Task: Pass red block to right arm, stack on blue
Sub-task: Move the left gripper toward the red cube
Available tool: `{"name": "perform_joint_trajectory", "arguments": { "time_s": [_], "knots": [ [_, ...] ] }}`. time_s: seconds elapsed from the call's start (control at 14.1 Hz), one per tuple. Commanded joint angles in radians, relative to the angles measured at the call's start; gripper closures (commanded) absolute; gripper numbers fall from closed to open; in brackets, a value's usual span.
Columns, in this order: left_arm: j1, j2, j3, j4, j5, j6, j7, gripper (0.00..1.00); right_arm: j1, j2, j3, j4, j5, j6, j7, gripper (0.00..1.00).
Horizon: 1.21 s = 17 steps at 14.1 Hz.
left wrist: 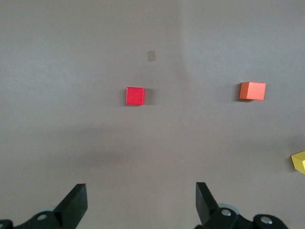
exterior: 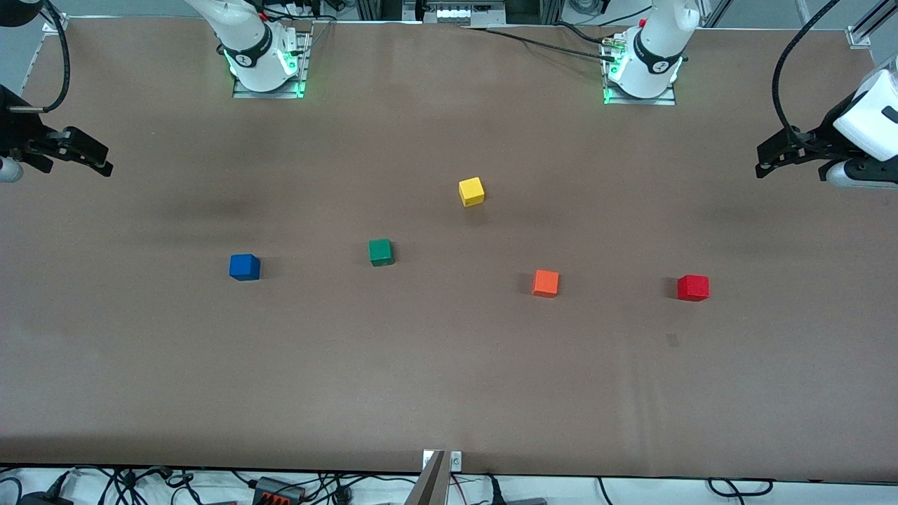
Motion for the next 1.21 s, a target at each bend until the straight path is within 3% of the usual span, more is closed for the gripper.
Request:
{"name": "perform_joint_trajectory", "arguments": {
  "time_s": [0.0, 0.57, 1.13],
  "knots": [
    [-0.002, 0.012, 0.003, 0.029, -0.011, -0.022, 0.023, 0.0, -0.014, -0.007, 0.009, -0.005, 0.009, -0.001, -0.019, 0.0],
    [-0.002, 0.013, 0.003, 0.034, -0.018, -0.021, 0.023, 0.0, -0.012, -0.012, 0.009, -0.005, 0.011, -0.012, -0.021, 0.0],
    [-0.011, 0.085, 0.005, 0.08, -0.021, -0.039, 0.011, 0.0, 0.017, -0.01, 0.01, -0.004, 0.011, -0.012, -0.019, 0.0]
  ]
}}
